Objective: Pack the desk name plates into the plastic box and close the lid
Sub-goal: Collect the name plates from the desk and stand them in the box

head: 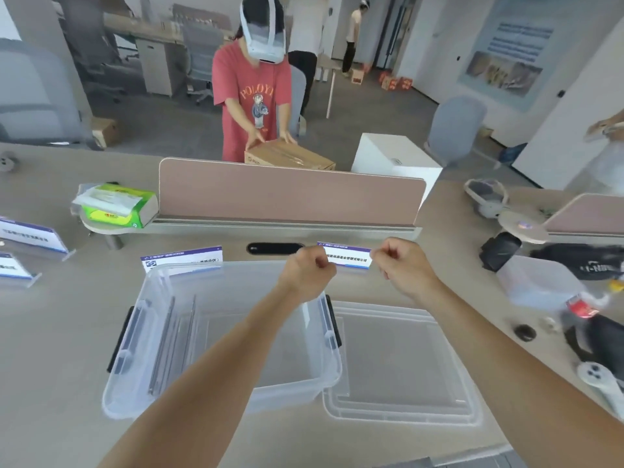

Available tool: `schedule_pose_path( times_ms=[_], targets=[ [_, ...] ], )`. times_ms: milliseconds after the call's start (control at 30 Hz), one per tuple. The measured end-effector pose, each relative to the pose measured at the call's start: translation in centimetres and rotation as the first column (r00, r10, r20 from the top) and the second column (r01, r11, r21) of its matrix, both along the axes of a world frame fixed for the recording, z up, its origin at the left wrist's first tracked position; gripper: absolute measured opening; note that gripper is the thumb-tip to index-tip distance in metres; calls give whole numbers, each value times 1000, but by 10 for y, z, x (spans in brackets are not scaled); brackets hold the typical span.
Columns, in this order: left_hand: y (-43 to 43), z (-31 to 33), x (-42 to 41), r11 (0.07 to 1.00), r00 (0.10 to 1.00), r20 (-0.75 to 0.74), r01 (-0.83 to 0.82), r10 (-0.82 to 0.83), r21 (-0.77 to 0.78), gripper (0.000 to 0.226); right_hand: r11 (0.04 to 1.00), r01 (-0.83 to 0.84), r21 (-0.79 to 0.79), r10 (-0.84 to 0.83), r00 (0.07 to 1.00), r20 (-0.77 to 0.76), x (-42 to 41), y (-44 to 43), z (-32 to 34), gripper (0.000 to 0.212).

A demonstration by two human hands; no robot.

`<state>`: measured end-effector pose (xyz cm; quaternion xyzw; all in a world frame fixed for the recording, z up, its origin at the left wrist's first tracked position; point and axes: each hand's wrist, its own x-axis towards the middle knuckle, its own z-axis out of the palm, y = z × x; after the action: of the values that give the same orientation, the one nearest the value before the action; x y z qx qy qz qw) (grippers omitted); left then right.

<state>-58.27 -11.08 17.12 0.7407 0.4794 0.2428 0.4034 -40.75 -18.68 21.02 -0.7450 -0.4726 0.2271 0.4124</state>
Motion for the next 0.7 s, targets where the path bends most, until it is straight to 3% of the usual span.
schedule_pose_path(
  times_ms=[133,467,700],
  targets=[
    [7,-3,34,1000,999,-45,-14,13,-9,31,1000,-9,-9,9,999,-39,48,2,-12,14],
    [52,-14,122,984,973,-147,-177,175,-1,40,997,-71,-23,63,969,-238,182,28,-48,28],
    [83,-37,146,954,912,-293,-301,289,5,37,973,-133,-191,111,987,-118,237,87,-90,25]
  ],
)
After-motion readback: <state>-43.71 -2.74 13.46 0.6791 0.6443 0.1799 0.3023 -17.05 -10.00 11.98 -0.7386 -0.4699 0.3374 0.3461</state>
